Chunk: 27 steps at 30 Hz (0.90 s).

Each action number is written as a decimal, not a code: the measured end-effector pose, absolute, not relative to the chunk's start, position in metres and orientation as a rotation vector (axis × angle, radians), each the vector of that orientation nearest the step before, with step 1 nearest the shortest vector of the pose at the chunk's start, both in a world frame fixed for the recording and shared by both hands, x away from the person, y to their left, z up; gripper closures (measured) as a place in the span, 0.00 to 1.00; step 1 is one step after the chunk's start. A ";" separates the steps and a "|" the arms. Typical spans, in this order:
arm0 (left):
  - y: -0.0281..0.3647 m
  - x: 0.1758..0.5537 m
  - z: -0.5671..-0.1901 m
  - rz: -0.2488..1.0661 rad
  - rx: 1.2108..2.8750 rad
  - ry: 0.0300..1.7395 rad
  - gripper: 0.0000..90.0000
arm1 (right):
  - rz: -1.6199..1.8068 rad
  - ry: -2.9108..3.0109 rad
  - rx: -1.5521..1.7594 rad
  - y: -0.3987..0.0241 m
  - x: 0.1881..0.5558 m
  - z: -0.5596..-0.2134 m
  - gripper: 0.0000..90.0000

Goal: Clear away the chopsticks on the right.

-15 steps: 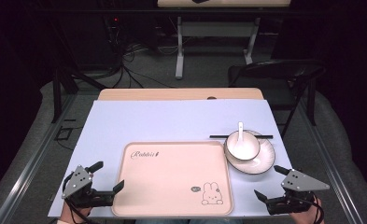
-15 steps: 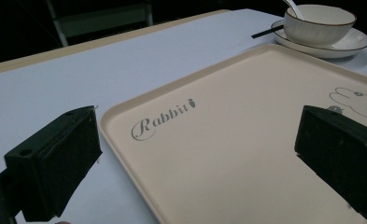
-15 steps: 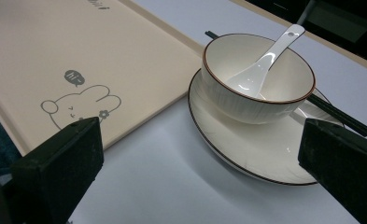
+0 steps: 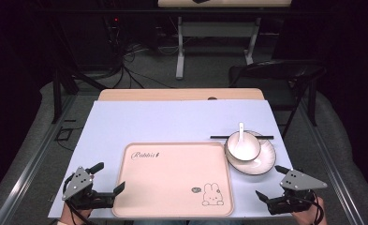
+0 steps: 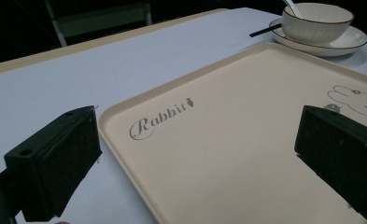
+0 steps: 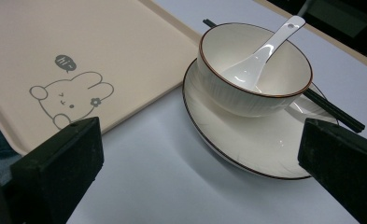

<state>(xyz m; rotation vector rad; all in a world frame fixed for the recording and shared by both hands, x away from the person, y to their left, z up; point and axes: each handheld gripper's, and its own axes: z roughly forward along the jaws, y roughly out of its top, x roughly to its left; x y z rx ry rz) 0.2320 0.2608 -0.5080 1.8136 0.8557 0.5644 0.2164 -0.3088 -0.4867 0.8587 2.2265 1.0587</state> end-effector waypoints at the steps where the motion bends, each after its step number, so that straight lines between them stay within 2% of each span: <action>1: 0.260 0.232 -0.508 0.568 1.815 0.857 0.00 | 1.057 2.231 0.855 -0.309 0.217 -0.486 0.00; 17: 0.261 0.233 -0.509 0.559 1.812 0.863 0.00 | 0.972 2.282 0.835 -0.314 0.235 -0.469 0.00; 27: 0.261 0.233 -0.508 0.560 1.812 0.865 0.00 | 0.865 2.341 0.800 -0.321 0.259 -0.457 0.00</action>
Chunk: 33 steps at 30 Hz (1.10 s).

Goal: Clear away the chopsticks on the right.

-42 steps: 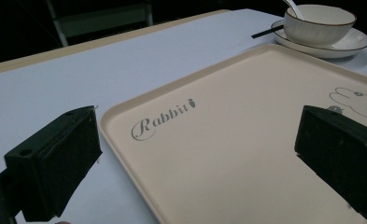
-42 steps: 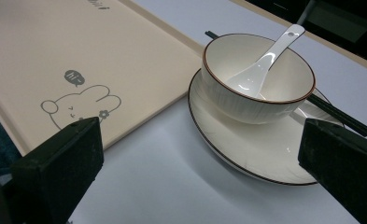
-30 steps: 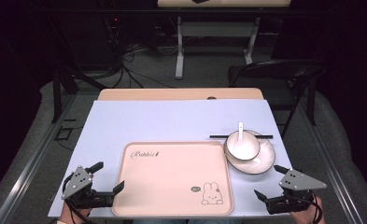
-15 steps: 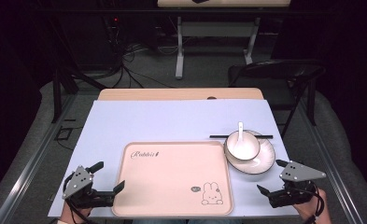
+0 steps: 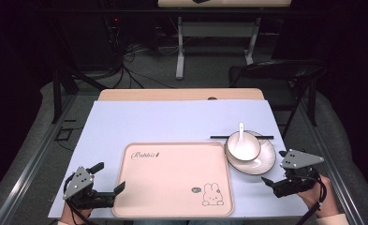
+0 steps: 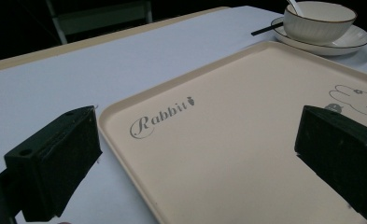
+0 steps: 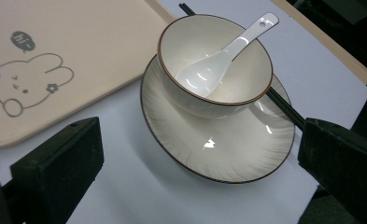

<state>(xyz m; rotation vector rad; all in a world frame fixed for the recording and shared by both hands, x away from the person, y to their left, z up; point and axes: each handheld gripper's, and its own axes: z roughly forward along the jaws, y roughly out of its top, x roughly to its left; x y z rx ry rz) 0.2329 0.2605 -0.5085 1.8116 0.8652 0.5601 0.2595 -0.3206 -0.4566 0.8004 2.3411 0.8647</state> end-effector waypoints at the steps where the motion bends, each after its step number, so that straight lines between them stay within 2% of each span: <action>1: 0.260 0.233 -0.509 0.560 1.812 0.866 0.00 | 0.857 2.352 0.797 -0.321 0.262 -0.456 0.00; 33: 0.261 0.234 -0.509 0.554 1.819 0.870 0.00 | 0.520 2.673 0.613 -0.324 0.372 -0.414 0.00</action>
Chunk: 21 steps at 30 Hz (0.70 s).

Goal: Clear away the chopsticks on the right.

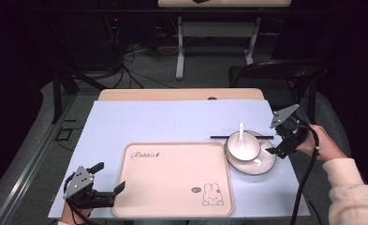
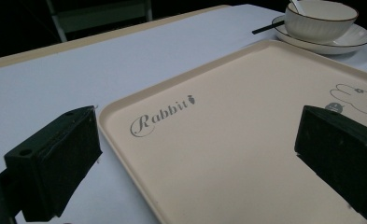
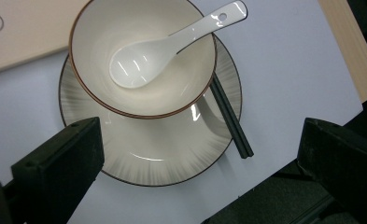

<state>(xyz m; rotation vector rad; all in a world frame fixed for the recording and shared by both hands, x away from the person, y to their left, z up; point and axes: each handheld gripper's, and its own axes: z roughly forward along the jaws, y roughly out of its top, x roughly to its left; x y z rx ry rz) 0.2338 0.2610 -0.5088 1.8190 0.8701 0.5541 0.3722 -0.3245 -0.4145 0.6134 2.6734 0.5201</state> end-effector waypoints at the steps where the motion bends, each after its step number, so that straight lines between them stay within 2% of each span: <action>1: 0.261 0.234 -0.509 0.554 1.819 0.870 0.00 | 0.490 2.697 0.617 -0.325 0.379 -0.415 0.00; 8: 0.262 0.234 -0.509 0.554 1.820 0.873 0.00 | 0.390 2.764 0.576 -0.323 0.395 -0.427 0.01; 13: 0.262 0.234 -0.509 0.553 1.818 0.873 0.00 | 0.312 2.789 0.525 -0.319 0.407 -0.437 0.07; 14: 0.262 0.234 -0.509 0.553 1.821 0.877 0.00 | 0.278 2.795 0.498 -0.317 0.412 -0.441 0.15; 16: 0.262 0.235 -0.510 0.549 1.820 0.881 0.00 | 0.230 2.814 0.479 -0.316 0.416 -0.444 0.18; 21: 0.262 0.234 -0.510 0.548 1.817 0.880 0.00 | 0.097 2.793 0.458 -0.309 0.425 -0.454 0.42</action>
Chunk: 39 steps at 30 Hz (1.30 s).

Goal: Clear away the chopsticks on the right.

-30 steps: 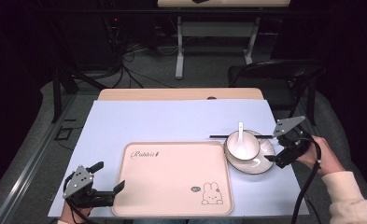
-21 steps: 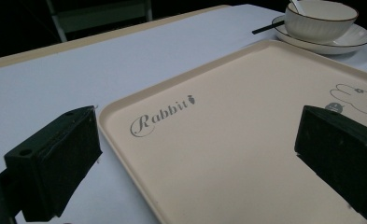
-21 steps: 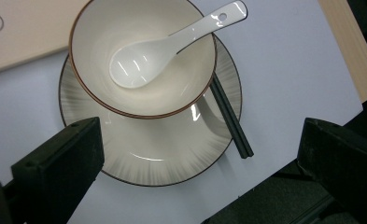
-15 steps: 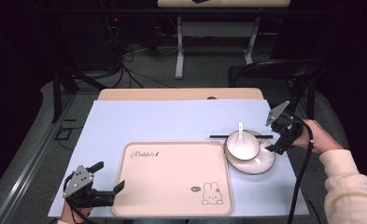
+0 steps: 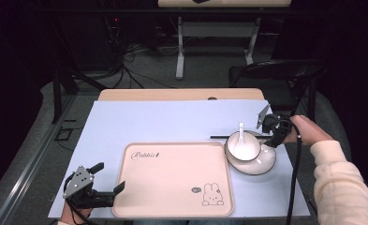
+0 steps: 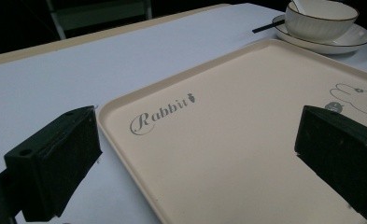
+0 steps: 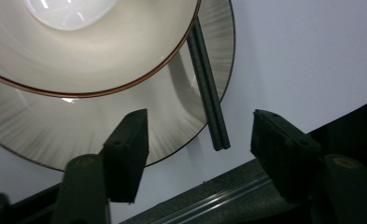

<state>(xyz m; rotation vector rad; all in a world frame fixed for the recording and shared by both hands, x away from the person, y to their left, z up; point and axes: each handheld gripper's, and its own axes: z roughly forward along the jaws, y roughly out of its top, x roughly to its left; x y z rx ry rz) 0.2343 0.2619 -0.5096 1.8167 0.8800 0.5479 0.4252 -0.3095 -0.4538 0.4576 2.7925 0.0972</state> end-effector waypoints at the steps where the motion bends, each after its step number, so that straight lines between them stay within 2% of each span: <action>1: 0.262 0.234 -0.509 0.545 1.818 0.880 0.00 | 0.087 2.784 0.449 -0.308 0.426 -0.456 0.45; 2: 0.262 0.234 -0.509 0.545 1.818 0.880 0.00 | 0.087 2.784 0.449 -0.308 0.426 -0.456 0.45; 3: 0.262 0.234 -0.510 0.546 1.816 0.880 0.00 | 0.069 2.787 0.425 -0.306 0.429 -0.457 0.51; 4: 0.262 0.234 -0.510 0.545 1.816 0.881 0.00 | 0.069 2.787 0.425 -0.306 0.429 -0.457 0.51; 5: 0.262 0.234 -0.510 0.544 1.815 0.881 0.00 | 0.062 2.778 0.402 -0.304 0.431 -0.462 0.59; 8: 0.262 0.234 -0.510 0.544 1.815 0.880 0.00 | 0.020 2.785 0.382 -0.301 0.435 -0.469 0.67; 9: 0.262 0.234 -0.510 0.543 1.814 0.882 0.00 | 0.020 2.785 0.382 -0.301 0.435 -0.469 0.67; 10: 0.262 0.234 -0.510 0.544 1.814 0.882 0.00 | -0.006 2.783 0.344 -0.299 0.438 -0.475 0.73; 13: 0.263 0.235 -0.510 0.544 1.815 0.884 0.00 | -0.035 2.794 0.331 -0.297 0.440 -0.481 0.78; 20: 0.263 0.235 -0.510 0.544 1.817 0.892 0.00 | -0.077 2.834 0.307 -0.294 0.446 -0.489 0.86; 35: 0.263 0.235 -0.510 0.543 1.817 0.892 0.00 | -0.123 2.836 0.272 -0.291 0.451 -0.499 0.88; 39: 0.264 0.235 -0.510 0.544 1.815 0.893 0.00 | -0.104 2.849 0.269 -0.293 0.453 -0.501 0.93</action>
